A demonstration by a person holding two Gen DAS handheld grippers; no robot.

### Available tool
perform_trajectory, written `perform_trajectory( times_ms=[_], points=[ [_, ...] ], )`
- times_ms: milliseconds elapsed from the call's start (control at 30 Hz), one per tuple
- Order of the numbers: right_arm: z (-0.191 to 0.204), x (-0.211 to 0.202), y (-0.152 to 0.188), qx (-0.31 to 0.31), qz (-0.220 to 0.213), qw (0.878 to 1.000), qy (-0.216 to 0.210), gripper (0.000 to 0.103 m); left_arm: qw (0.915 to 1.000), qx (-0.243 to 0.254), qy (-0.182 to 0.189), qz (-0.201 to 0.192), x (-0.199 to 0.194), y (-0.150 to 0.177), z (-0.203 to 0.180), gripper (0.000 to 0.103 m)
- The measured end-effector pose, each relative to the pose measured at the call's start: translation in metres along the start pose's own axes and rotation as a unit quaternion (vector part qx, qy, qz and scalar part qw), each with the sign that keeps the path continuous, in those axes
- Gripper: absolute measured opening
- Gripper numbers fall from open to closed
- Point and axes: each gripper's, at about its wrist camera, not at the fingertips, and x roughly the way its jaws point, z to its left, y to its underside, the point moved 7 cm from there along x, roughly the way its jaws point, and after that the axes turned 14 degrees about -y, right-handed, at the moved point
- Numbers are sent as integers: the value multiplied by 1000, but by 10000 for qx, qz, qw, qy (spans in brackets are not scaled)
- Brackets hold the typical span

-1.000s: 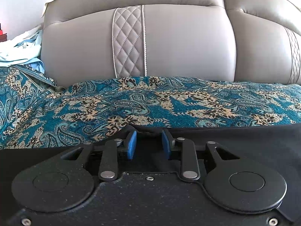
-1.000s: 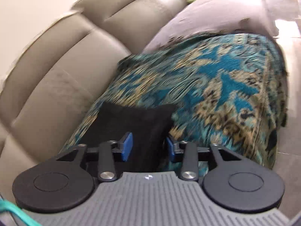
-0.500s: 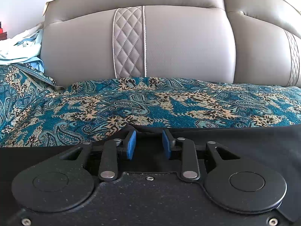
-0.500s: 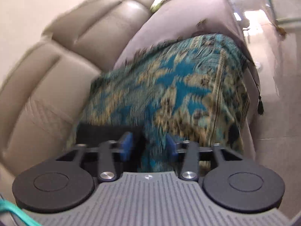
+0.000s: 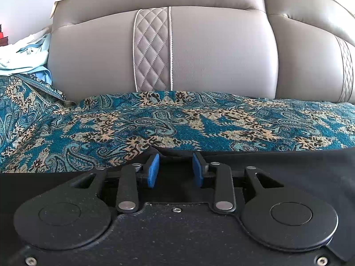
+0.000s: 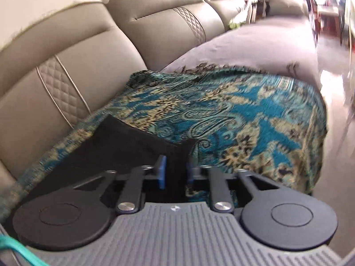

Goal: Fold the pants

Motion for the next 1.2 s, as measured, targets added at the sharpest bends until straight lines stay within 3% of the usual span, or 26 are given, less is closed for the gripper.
perform_trajectory(
  times_ms=[133, 233, 300, 400, 467, 567, 667, 767, 900, 967, 1133, 1200],
  points=[
    [3, -8, -4, 623, -260, 9968, -432, 12, 9994, 113, 56, 318, -5, -10, 8, 65],
    [24, -16, -4, 548, -412, 9955, -654, 11, 9971, -235, 467, 544, -27, -12, 29, 70],
    [49, -17, 4, 347, -289, 9956, -818, 11, 9950, -355, 696, 618, -43, -10, 45, 74],
    [115, -13, 23, -245, 82, 9916, -1270, 11, 9940, -420, 804, 612, -65, 0, 76, 77],
    [173, -11, 45, -761, 391, 9821, -1678, 11, 9945, -381, 789, 582, -78, 9, 94, 78],
    [269, -22, 100, -1580, 947, 9514, -2469, 11, 9961, -333, 645, 510, -94, 25, 123, 78],
    [342, -48, 175, -2366, 1527, 9049, -3193, 11, 9959, -444, 564, 558, -105, 43, 152, 79],
    [382, -82, 251, -2874, 2144, 8559, -3727, 12, 9949, -532, 501, 695, -111, 61, 175, 79],
    [399, -118, 314, -3241, 2620, 8162, -4001, 12, 9936, -632, 467, 814, -116, 81, 198, 79],
    [401, -134, 329, -3414, 2583, 8100, -4008, 12, 9927, -710, 490, 843, -117, 88, 205, 79],
    [402, -145, 333, -3575, 2460, 8119, -3905, 15, 9923, -788, 549, 786, -122, 94, 209, 80],
    [402, -142, 331, -3561, 2469, 8099, -3952, 27, 9921, -792, 591, 772, -124, 92, 205, 80]
  ],
)
